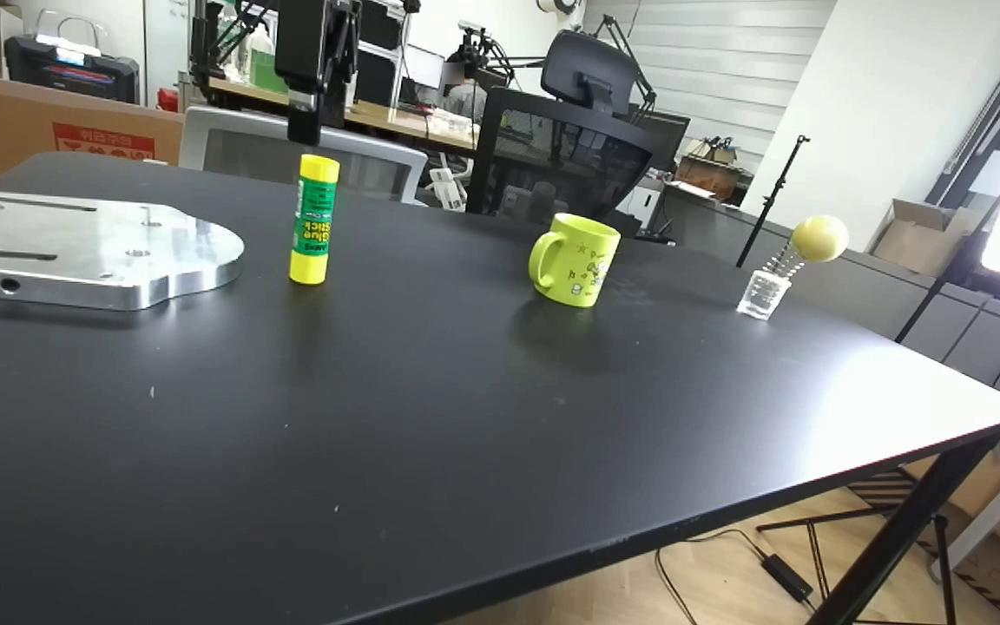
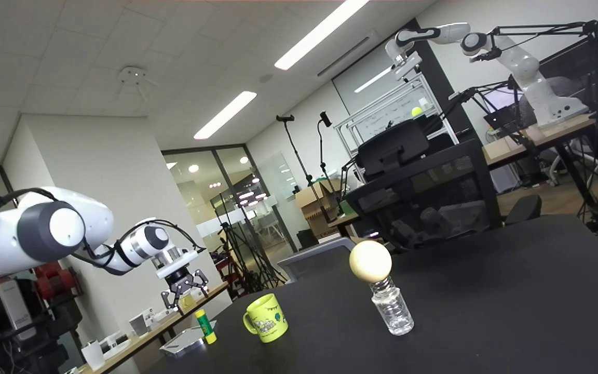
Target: Put the glue stick in the mug cup
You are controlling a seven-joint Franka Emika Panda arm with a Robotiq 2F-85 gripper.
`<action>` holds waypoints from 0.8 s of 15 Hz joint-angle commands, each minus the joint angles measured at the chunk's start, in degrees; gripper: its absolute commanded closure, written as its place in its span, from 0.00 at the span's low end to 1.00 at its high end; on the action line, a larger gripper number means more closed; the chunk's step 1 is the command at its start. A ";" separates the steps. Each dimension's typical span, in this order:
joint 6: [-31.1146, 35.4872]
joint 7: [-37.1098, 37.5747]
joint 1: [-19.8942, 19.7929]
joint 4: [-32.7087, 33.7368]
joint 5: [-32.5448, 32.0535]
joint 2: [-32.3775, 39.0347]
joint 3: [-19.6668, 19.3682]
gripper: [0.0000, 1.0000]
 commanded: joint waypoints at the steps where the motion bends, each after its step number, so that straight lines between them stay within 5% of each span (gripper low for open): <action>1: -2.96 -2.35 1.17 8.87 -0.50 5.44 -0.75 0.00; 6: -3.83 -5.19 1.51 10.76 1.98 7.86 -1.73 0.00; 7: -4.79 -5.37 1.47 10.96 2.52 8.14 -1.72 0.25; 8: -5.51 -5.49 1.48 11.34 2.97 8.41 -1.76 0.26; 12: -9.42 -5.12 1.51 13.21 4.43 8.69 -2.14 0.55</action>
